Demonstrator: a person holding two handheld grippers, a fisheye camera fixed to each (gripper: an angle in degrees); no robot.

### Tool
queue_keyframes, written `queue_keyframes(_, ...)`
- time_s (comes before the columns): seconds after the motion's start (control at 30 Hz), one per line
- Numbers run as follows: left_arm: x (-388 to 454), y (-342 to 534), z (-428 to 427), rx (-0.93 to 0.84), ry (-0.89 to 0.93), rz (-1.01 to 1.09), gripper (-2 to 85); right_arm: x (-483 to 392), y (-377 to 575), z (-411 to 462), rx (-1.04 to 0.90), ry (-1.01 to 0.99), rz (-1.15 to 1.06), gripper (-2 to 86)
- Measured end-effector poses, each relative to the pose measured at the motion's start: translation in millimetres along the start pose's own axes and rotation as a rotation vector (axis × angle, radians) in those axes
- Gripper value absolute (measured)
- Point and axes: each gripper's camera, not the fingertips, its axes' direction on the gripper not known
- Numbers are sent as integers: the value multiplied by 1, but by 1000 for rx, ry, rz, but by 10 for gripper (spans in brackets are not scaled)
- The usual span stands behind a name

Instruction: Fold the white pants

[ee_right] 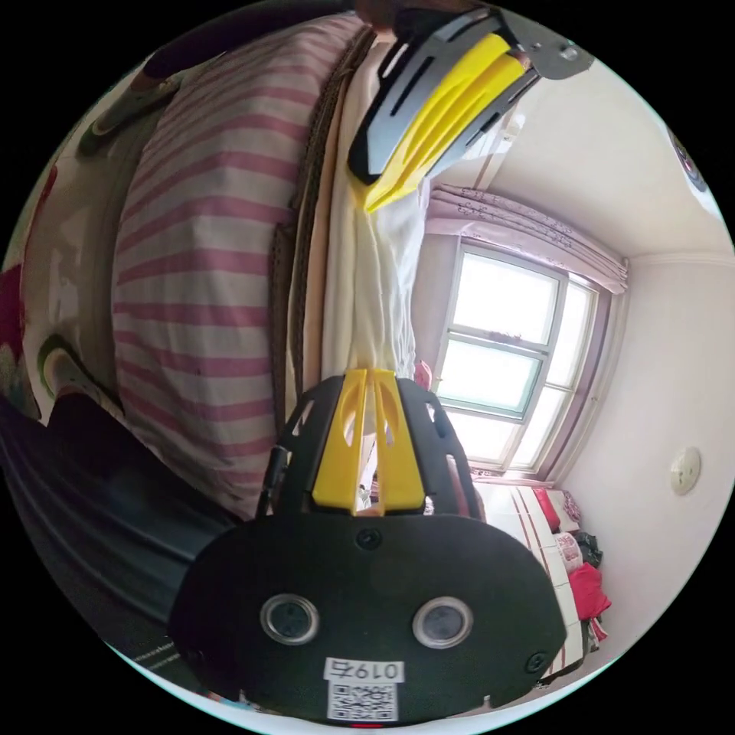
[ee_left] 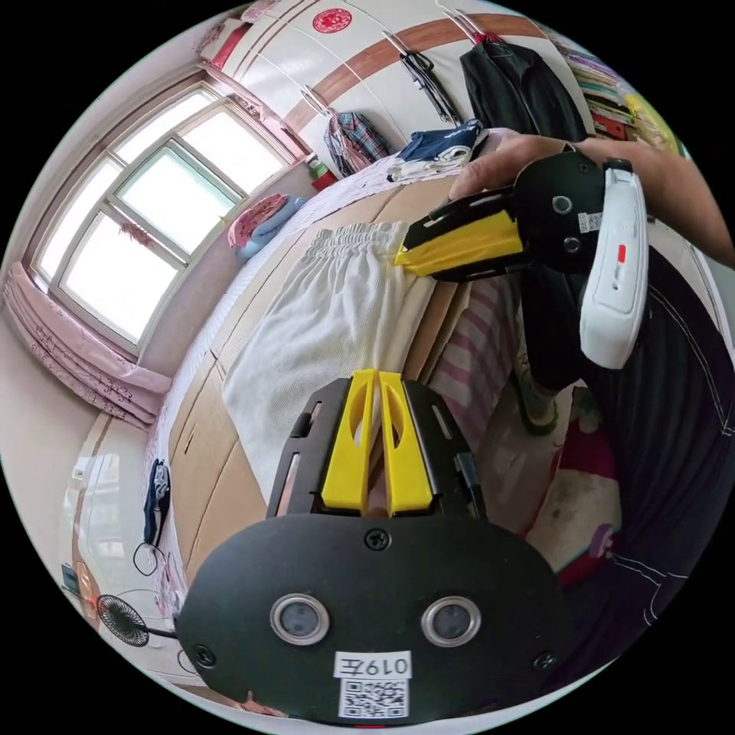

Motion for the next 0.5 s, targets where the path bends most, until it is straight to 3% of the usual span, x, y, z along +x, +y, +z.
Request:
queue_keyframes(0.2, -45, 70, -51, 106, -45, -306, 8, -9, 0, -23, -57, 31, 120, 16)
queue_keyframes(0.37, -115, 144, -63, 54, 4, -703, 11, 31, 23, -42, -123, -140, 518, -5)
queue_keyframes(0.5, -125, 151, -52, 17, 30, -673, 13, 29, 18, -32, -187, -159, 592, -9)
